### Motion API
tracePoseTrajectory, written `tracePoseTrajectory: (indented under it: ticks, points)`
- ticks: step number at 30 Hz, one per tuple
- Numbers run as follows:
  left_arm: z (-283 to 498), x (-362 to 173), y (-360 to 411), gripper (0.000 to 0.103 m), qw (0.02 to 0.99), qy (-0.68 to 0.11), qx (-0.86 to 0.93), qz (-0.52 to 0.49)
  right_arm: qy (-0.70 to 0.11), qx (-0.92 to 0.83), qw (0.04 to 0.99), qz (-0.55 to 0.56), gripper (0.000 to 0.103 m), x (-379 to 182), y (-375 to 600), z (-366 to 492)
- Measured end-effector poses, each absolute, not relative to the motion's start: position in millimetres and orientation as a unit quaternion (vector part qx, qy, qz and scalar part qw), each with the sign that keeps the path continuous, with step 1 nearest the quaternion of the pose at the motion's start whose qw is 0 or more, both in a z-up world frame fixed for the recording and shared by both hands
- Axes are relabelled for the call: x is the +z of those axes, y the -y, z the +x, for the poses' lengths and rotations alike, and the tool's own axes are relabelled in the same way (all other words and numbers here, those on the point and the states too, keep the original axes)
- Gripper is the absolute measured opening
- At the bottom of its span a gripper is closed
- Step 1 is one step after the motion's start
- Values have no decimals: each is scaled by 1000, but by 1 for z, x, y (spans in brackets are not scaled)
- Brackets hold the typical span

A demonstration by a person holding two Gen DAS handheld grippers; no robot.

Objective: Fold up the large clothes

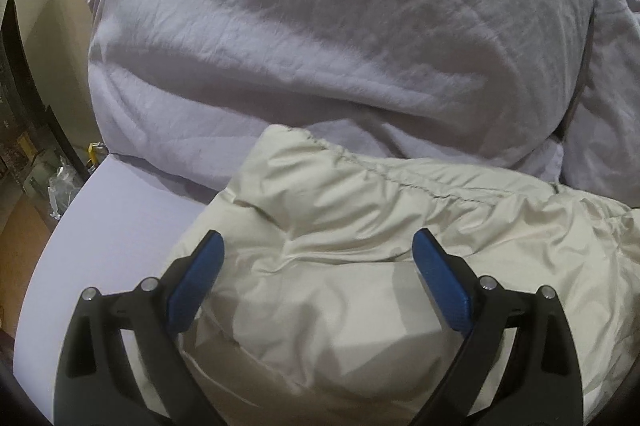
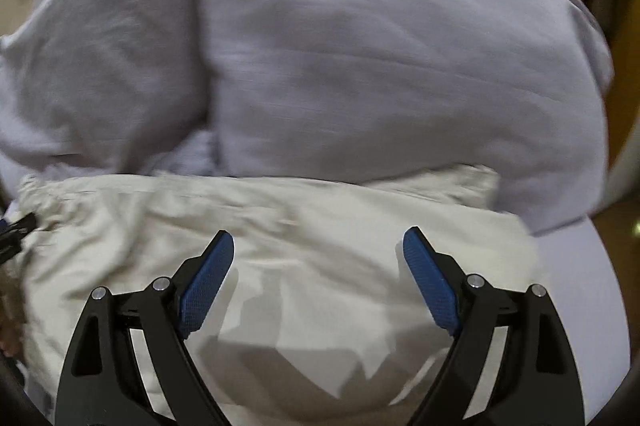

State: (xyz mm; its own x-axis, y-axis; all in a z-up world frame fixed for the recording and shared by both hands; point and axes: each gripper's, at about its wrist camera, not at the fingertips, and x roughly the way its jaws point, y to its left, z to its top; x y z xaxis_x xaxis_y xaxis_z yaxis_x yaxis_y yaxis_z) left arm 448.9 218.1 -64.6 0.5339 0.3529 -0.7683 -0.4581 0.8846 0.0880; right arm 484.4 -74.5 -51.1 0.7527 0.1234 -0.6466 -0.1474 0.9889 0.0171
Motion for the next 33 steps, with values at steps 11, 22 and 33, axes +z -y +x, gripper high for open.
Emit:
tracePoseTrajectory:
  ticks: [11, 22, 33]
  points:
    - [439, -87, -234, 95, 866, -437, 238, -43, -364, 38, 930, -35, 90, -92, 101, 509]
    - [441, -99, -246, 98, 865, -439, 238, -51, -360, 39, 932, -38, 95, -119, 93, 526]
    - [438, -86, -240, 95, 853, -461, 237, -56, -386, 41, 921, -29, 96, -110, 101, 526]
